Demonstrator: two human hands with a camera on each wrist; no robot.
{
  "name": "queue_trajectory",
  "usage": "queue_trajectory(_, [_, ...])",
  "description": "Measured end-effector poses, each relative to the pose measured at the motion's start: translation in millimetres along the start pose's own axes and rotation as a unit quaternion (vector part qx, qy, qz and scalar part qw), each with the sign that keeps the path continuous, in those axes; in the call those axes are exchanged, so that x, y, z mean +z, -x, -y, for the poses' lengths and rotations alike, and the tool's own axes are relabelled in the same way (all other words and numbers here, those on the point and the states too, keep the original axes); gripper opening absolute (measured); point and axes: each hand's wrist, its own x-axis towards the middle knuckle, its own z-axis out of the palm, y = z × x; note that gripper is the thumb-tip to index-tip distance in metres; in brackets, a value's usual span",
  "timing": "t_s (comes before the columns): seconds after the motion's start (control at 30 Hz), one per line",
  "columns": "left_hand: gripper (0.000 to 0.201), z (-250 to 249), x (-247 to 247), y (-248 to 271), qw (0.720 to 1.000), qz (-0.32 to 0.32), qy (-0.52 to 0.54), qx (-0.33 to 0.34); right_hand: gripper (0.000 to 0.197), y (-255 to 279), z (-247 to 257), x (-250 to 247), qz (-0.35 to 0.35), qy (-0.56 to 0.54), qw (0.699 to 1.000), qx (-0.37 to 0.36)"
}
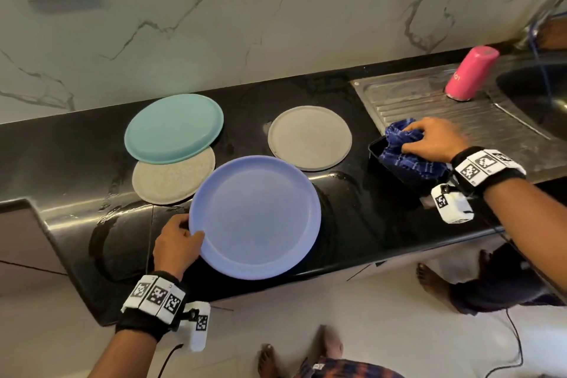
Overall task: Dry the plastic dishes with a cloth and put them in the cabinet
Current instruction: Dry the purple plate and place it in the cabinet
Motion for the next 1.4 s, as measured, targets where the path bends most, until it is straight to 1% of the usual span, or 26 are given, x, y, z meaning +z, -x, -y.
queue_trajectory(0.13, [0.04, -5.9, -3.4, -2.9, 0.998, 0.003, 0.061, 0.011, 0.05, -4.8, -16.1, 25.1, 0.065, 0.05, 0.997, 0.003])
queue_trajectory(0.2, [0.042, -9.3, -4.5, -1.0, 0.996, 0.008, 0.085, 0.013, 0.053, -4.8, -21.3, 33.7, 0.083, 0.044, 0.996, 0.002])
queue_trajectory(0.27, [0.042, -12.3, -6.4, 2.5, 0.992, 0.017, 0.124, 0.016, 0.055, -4.3, -22.4, 35.0, 0.085, 0.035, 0.996, -0.009])
queue_trajectory(0.33, [0.041, -16.5, -9.0, 6.9, 0.987, 0.025, 0.16, 0.021, 0.058, -2.2, -18.5, 28.8, 0.058, 0.028, 0.997, -0.03])
queue_trajectory(0.43, [0.04, -22.9, -15.3, 12.3, 0.979, 0.023, 0.201, 0.034, 0.051, 9.9, 3.2, 12.8, 0.018, 0.034, 0.993, -0.11])
queue_trajectory(0.5, [0.041, -26.4, -21.7, 13.6, 0.978, 0.02, 0.202, 0.049, 0.047, 20.2, 24.7, 4.6, 0.013, 0.019, 0.984, -0.175])
queue_trajectory(0.57, [0.038, -31.9, -31.8, 14.4, 0.979, 0.014, 0.19, 0.07, 0.047, 34.3, 47.7, -0.2, 0.025, -0.002, 0.973, -0.232])
queue_trajectory(0.67, [0.039, -46.0, -53.4, 17.5, 0.978, 0.008, 0.182, 0.102, 0.057, 56.9, 73.7, 0.8, 0.047, -0.02, 0.948, -0.314])
queue_trajectory(0.77, [0.038, -66.2, -77.1, 24.3, 0.971, -0.003, 0.2, 0.13, 0.071, 78.5, 87.4, 2.5, 0.05, -0.001, 0.921, -0.387])
queue_trajectory(0.83, [0.036, -81.0, -94.6, 30.8, 0.964, -0.005, 0.23, 0.136, 0.078, 91.9, 96.6, 1.0, 0.018, 0.011, 0.9, -0.435])
queue_trajectory(0.87, [0.037, -87.8, -105.0, 33.0, 0.961, -0.003, 0.242, 0.135, 0.077, 98.7, 103.3, -1.9, -0.01, 0.011, 0.887, -0.461])
queue_trajectory(0.93, [0.039, -99.8, -125.8, 35.5, 0.956, 0.009, 0.263, 0.133, 0.067, 107.7, 116.5, -8.5, -0.075, 0.019, 0.856, -0.511])
queue_trajectory(1.0, [0.038, -110.7, -144.9, 37.2, 0.952, 0.03, 0.273, 0.138, 0.052, 112.5, 129.3, -16.9, -0.144, 0.019, 0.824, -0.548])
queue_trajectory(1.1, [0.034, -131.3, -173.7, 44.6, 0.941, 0.067, 0.286, 0.165, 0.028, 118.1, 146.5, -40.6, -0.237, -0.005, 0.78, -0.579])
queue_trajectory(1.13, [0.031, -137.9, -182.0, 46.4, 0.938, 0.078, 0.289, 0.173, 0.024, 121.1, 151.1, -50.9, -0.258, -0.015, 0.771, -0.583])
queue_trajectory(1.17, [0.028, -144.8, -191.9, 48.3, 0.934, 0.086, 0.296, 0.18, 0.024, 125.3, 155.9, -63.0, -0.277, -0.024, 0.762, -0.585])
queue_trajectory(1.23, [0.024, -156.9, -212.6, 51.5, 0.925, 0.093, 0.311, 0.197, 0.029, 138.1, 167.6, -89.0, -0.31, -0.047, 0.75, -0.583])
queue_trajectory(1.27, [0.024, -164.5, -224.3, 52.4, 0.919, 0.092, 0.319, 0.211, 0.03, 144.3, 174.7, -103.9, -0.319, -0.067, 0.75, -0.576])
queue_trajectory(1.37, [0.03, -189.1, -256.2, 64.5, 0.898, 0.084, 0.359, 0.239, 0.032, 163.3, 197.1, -148.5, -0.317, -0.15, 0.765, -0.54])
queue_trajectory(1.4, [0.033, -197.5, -267.0, 69.7, 0.892, 0.081, 0.365, 0.253, 0.028, 169.7, 205.4, -163.5, -0.308, -0.181, 0.765, -0.536])
